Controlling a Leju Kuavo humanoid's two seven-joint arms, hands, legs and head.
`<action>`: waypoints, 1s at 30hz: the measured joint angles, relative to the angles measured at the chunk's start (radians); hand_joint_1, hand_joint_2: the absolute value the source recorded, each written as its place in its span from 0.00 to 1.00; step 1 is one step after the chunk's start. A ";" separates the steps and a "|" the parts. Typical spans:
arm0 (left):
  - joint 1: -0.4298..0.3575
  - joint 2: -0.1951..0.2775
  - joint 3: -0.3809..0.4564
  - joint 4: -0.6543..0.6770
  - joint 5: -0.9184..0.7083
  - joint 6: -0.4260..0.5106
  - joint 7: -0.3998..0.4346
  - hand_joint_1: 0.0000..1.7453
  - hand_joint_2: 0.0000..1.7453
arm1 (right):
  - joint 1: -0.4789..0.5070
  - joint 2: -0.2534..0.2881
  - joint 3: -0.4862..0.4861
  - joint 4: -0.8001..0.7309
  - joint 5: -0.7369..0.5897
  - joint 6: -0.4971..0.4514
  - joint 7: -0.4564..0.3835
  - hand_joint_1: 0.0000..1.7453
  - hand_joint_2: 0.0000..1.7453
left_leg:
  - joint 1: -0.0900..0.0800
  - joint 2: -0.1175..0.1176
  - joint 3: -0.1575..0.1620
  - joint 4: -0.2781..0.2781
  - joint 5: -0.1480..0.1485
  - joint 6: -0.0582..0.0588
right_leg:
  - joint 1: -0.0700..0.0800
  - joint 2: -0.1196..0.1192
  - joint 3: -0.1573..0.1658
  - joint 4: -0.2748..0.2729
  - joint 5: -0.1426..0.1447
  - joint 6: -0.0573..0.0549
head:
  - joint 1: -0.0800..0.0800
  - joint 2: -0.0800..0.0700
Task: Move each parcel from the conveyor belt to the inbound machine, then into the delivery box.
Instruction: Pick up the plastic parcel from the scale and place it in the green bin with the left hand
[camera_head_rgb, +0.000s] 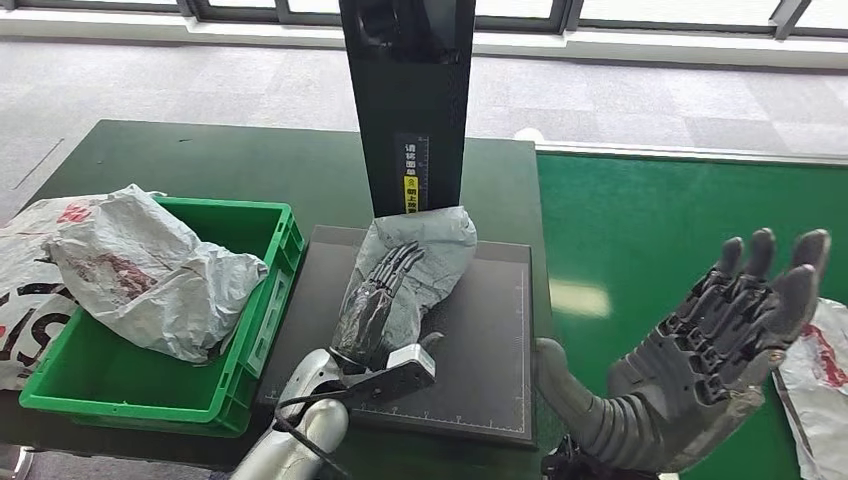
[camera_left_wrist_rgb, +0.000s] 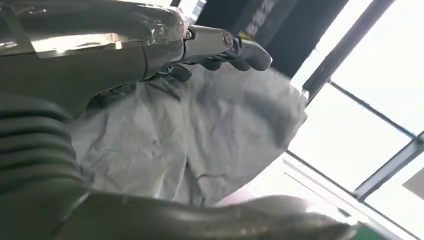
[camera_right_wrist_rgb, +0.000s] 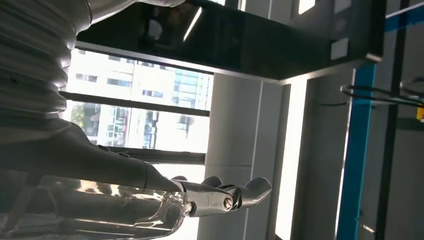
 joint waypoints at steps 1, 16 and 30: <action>-0.013 0.002 -0.004 0.027 -0.015 -0.006 0.010 0.00 1.00 | -0.003 0.000 0.000 -0.007 -0.001 0.000 0.001 0.00 1.00 | 0.000 0.000 0.000 0.000 0.000 0.000 | 0.000 0.000 0.000 0.000 0.000 0.000 | 0.000 0.000; -0.269 0.021 -0.059 0.464 -0.217 0.001 0.257 0.00 1.00 | -0.037 0.008 0.018 -0.023 0.039 -0.001 0.023 0.00 1.00 | 0.000 -0.001 0.004 0.000 0.000 0.000 | 0.001 -0.001 0.006 0.000 0.000 0.000 | 0.000 0.000; -0.353 0.069 -0.088 0.622 -0.348 0.052 0.535 0.00 1.00 | -0.049 0.012 0.032 -0.009 0.041 -0.001 0.024 0.00 1.00 | 0.000 0.003 0.013 -0.002 0.000 -0.001 | 0.002 0.002 0.013 0.000 0.000 0.000 | 0.000 0.000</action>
